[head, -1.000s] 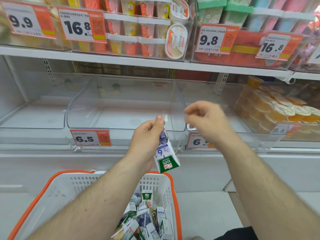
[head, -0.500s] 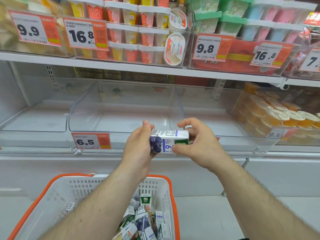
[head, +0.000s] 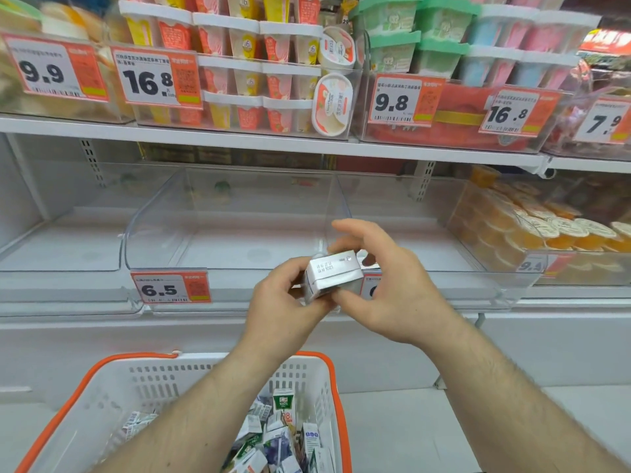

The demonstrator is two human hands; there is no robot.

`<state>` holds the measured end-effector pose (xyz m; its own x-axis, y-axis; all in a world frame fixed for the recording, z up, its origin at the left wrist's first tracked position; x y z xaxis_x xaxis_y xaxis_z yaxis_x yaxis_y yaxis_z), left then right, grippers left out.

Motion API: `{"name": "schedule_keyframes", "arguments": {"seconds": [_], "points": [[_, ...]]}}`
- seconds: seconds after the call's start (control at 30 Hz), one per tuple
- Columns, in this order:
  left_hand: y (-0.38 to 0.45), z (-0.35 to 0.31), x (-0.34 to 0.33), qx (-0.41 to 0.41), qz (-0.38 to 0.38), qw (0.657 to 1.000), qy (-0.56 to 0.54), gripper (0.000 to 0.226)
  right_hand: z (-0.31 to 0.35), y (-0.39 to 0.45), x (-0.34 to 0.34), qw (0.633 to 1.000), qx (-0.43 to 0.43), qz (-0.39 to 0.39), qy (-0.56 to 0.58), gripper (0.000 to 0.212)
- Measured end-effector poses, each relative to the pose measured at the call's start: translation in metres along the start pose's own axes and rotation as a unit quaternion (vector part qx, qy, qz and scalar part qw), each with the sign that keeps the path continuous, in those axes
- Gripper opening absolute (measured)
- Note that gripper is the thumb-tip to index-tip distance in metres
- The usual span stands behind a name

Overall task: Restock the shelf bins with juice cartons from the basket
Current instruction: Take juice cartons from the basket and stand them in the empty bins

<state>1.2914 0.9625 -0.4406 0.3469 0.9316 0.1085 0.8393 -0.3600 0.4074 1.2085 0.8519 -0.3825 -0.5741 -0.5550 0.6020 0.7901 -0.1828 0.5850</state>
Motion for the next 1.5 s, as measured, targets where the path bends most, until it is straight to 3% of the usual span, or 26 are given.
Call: {"name": "schedule_keyframes", "arguments": {"seconds": [0.1,0.2,0.33,0.4,0.53,0.7,0.9,1.0,1.1,1.37,1.5], "points": [[0.004,-0.004,-0.006,-0.007,-0.001,1.0,-0.007,0.048,0.005,-0.001,0.012,0.996,0.044,-0.055,-0.049,0.065],[0.01,-0.008,-0.016,-0.014,-0.001,1.0,0.008,0.05,0.002,0.001,0.013,0.992,0.021,-0.071,-0.098,0.068],[0.019,-0.017,-0.036,-0.046,0.022,0.998,0.026,0.044,-0.005,0.005,0.027,0.986,-0.012,-0.139,-0.086,0.043],[0.024,-0.019,-0.043,-0.096,0.017,0.991,0.089,0.044,-0.016,0.008,0.045,0.98,-0.034,-0.18,-0.074,0.039],[0.031,-0.009,-0.06,-0.147,0.019,0.949,0.279,0.066,-0.061,0.016,0.077,0.963,-0.144,-0.209,-0.094,0.037],[0.025,0.013,-0.083,-0.133,0.067,0.908,0.39,0.06,-0.137,0.017,0.075,0.935,-0.304,-0.137,-0.124,0.038],[0.023,0.031,-0.082,-0.141,0.001,0.915,0.379,0.025,-0.17,0.024,0.033,0.92,-0.36,0.036,-0.151,0.035],[0.027,0.03,-0.081,-0.129,-0.018,0.923,0.362,0.017,-0.176,0.027,0.027,0.903,-0.396,0.108,-0.126,0.015],[0.028,0.031,-0.083,-0.118,-0.022,0.926,0.359,0.014,-0.179,0.029,0.022,0.884,-0.443,0.14,-0.058,0.022],[0.031,0.029,-0.082,-0.134,-0.048,0.924,0.354,0.01,-0.18,0.035,0.007,0.837,-0.468,0.265,-0.1,0.026],[0.03,0.03,-0.082,-0.136,-0.054,0.926,0.347,0.011,-0.182,0.042,0.006,0.856,-0.438,0.251,-0.108,0.041]]}}
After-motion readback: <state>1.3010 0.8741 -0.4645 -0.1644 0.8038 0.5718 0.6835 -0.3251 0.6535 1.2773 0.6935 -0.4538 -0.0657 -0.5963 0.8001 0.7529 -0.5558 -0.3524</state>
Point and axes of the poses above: each hand's wrist, its own y-axis towards the middle knuckle, its own x-axis out of the back of the hand, z = x × y, the point moved 7 cm from there along y, towards the middle knuckle, and after that the axes turned 6 degrees about -z, right-handed, at the moved point
